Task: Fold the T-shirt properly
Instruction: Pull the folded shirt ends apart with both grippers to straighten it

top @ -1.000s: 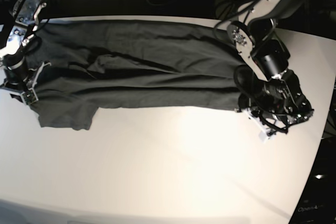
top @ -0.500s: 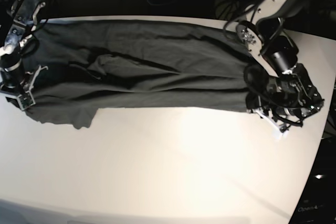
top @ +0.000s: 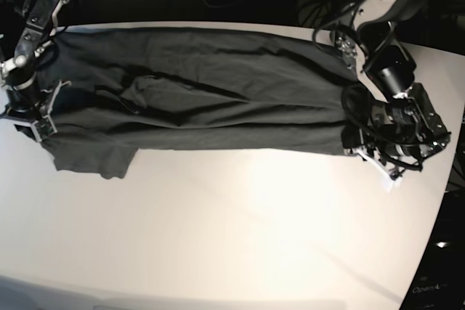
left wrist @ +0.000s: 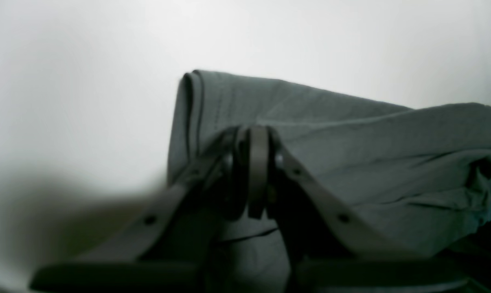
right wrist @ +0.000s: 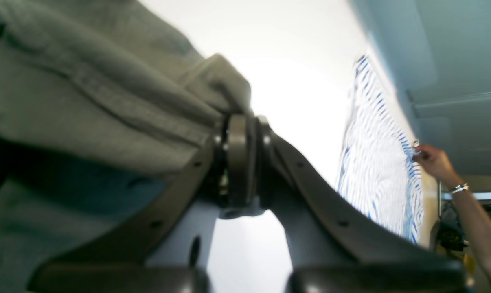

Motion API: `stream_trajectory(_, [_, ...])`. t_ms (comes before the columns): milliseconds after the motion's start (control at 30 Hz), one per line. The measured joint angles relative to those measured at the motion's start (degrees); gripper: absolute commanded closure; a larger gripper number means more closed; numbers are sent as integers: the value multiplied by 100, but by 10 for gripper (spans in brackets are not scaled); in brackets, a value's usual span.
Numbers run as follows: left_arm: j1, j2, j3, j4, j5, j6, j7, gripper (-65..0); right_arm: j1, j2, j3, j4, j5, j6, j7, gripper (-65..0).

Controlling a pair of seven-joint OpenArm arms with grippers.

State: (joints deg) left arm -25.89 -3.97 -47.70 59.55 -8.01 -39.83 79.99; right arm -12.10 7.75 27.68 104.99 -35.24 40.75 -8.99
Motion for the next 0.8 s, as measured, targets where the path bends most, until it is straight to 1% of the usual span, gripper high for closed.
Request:
stream_trajectory(100, [4, 0, 9, 0, -63, 0, 4, -44, -131, 0, 0, -2, -4, -4, 4, -3])
stream_trajectory(167, [35, -2, 57, 2, -356, -4, -11, -44, -184, 0, 0, 0, 0, -4, 4, -3])
stream_trajectory(267, [160, -55, 490, 2, -623, 2, 2, -44, -284, -2, 26, 0, 0, 9, 42, -3])
stream_trajectory(333, [249, -131, 695, 7, -979, -2, -2, -44, -297, -92, 238, 0, 7, 13, 354, -3])
stream_trajectory(367, [278, -181, 765, 7, -1093, 0, 0, -44, -282, -208, 382, 0, -17, -24, 514, -3])
stream_trajectory(433, [304, -275, 831, 7, -1257, 2, 2, -44, -273, -413, 706, 0, -22, 13, 918, -3])
stream_trajectory(567, [433, -459, 990, 9, -1648, -2, -2, -43, -284, -732, 1281, 0, -31, 20, 1692, -3])
stream_trajectory(633, [496, -538, 1025, 2, -1838, 0, 33, -43, -286, -800, 1530, 0, -33, 44, 2024, -3])
stream_trajectory(700, [525, -643, 1029, 0, -2063, 0, 22, -43, -286, -855, 1744, -2, -37, -4, 2203, -3])
stream_trajectory(800, [527, -767, 1027, 0, -2302, 2, 20, -43, -417, -892, 1843, -2, -39, -7, 2507, -3])
